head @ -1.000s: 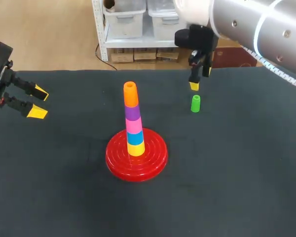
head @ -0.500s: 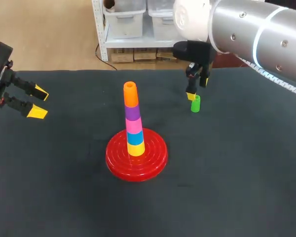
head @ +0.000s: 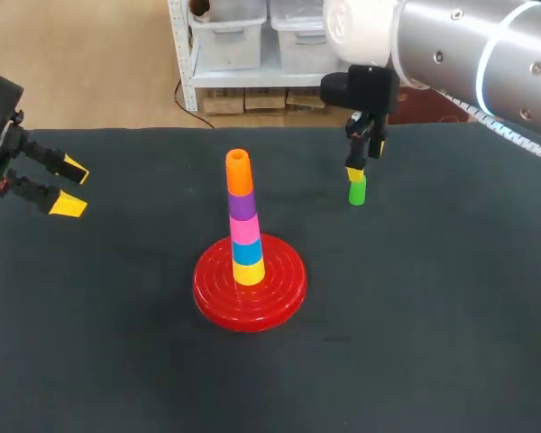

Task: Pick up and stack the cylinders on the red base in this order: pink,purple,orange,green

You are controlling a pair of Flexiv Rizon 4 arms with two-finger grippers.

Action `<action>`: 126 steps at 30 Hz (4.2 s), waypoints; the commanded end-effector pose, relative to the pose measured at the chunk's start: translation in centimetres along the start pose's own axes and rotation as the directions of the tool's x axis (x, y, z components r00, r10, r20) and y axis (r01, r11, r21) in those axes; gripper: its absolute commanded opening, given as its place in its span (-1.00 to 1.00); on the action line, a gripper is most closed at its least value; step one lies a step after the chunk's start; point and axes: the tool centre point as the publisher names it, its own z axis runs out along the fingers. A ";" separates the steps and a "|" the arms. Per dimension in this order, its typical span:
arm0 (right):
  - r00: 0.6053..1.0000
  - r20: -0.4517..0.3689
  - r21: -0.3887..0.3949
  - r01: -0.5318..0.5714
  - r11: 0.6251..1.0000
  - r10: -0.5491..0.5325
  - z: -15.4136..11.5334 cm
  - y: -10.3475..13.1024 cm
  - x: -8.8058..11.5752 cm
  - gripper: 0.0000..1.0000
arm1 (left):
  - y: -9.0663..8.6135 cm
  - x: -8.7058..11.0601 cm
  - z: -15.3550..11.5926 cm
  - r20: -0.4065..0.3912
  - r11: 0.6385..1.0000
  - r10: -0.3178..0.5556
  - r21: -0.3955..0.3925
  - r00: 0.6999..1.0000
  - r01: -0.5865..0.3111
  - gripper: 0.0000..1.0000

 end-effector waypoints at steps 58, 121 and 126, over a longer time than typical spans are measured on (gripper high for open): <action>0.998 0.057 0.117 -0.047 0.992 0.040 3.1 -0.8 -1.7 0.76 | 0.2 0.0 0.0 -0.002 1.000 0.000 0.004 1.000 0.000 1.00; 0.701 -0.096 0.228 0.706 0.670 -0.707 -20.9 12.8 -8.0 -1.00 | 0.2 0.0 0.0 -0.002 1.000 0.000 0.004 1.000 0.000 1.00; 0.473 -0.159 0.217 0.873 0.437 -0.866 -25.0 19.7 -9.2 -1.00 | 0.2 0.0 0.0 -0.002 1.000 0.000 0.004 1.000 0.000 1.00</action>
